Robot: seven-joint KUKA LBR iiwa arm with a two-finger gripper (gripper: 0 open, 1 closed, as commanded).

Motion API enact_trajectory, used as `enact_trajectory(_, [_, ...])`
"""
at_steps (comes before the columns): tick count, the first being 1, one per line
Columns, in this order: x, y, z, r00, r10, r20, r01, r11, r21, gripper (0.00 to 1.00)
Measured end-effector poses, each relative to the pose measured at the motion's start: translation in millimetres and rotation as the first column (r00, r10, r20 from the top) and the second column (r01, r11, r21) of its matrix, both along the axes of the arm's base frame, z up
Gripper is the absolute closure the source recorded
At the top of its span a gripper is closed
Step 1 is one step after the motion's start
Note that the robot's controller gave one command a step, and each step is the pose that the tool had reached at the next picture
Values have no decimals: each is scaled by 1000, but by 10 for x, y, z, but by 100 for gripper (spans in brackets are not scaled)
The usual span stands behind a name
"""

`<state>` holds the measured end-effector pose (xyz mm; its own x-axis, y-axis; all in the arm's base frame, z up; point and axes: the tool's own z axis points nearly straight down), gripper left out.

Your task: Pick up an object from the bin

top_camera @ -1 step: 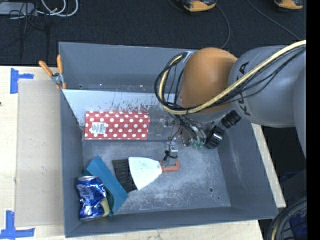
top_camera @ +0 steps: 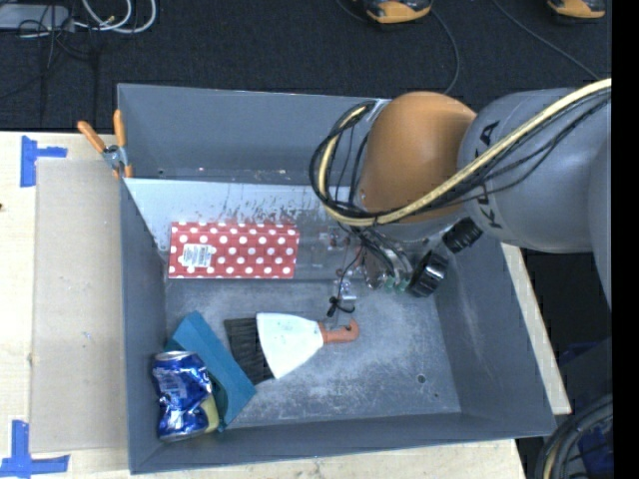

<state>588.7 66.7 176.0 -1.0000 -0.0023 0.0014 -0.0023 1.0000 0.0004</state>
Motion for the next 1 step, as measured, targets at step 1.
enact_trajectory(1, [-386, -36, -96, 999, 51, 0, -51, 999, 0, 0])
